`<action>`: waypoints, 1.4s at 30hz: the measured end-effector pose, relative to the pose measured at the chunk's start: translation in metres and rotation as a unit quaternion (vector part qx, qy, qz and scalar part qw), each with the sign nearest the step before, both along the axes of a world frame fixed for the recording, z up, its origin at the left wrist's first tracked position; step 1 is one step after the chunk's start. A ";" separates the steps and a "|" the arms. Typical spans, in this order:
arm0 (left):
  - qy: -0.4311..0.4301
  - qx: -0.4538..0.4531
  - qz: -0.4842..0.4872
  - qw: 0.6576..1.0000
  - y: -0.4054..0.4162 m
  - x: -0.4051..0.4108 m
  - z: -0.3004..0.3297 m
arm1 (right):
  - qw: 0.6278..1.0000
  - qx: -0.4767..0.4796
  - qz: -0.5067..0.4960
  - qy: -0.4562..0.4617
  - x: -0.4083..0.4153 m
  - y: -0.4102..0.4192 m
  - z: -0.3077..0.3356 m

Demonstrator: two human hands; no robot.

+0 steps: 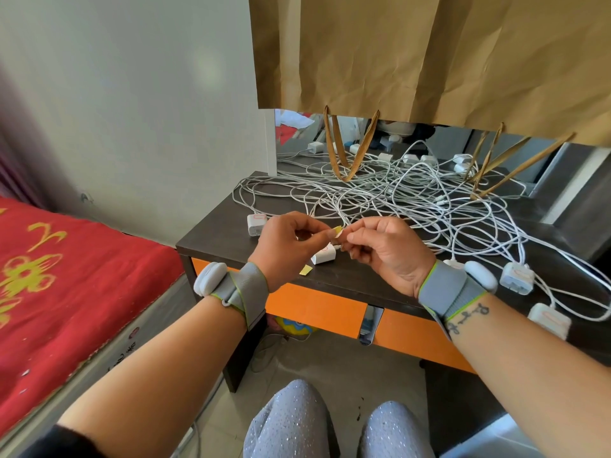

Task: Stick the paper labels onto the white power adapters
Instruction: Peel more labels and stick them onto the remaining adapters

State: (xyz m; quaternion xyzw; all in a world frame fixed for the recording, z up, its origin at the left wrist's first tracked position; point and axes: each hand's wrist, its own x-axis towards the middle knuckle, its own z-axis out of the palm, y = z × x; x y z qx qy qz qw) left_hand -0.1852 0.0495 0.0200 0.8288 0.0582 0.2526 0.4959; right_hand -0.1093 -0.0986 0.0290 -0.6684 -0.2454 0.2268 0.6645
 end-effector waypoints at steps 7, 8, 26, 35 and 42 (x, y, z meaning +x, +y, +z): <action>-0.029 0.091 0.025 0.995 0.000 -0.003 0.001 | 1.000 -0.013 -0.012 0.003 -0.002 0.003 -0.001; -0.035 0.105 0.033 0.993 0.000 -0.004 0.001 | 1.000 -0.013 -0.014 0.008 -0.002 0.003 -0.001; -0.108 0.149 0.059 0.981 -0.003 -0.010 -0.001 | 0.999 -0.018 0.007 0.045 -0.002 0.008 -0.004; -0.117 0.135 0.075 0.981 -0.004 -0.009 -0.003 | 0.999 -0.005 0.016 0.040 -0.005 0.009 -0.005; -0.123 0.126 0.085 0.981 -0.001 -0.011 -0.005 | 0.999 0.004 0.003 0.049 -0.006 0.012 -0.002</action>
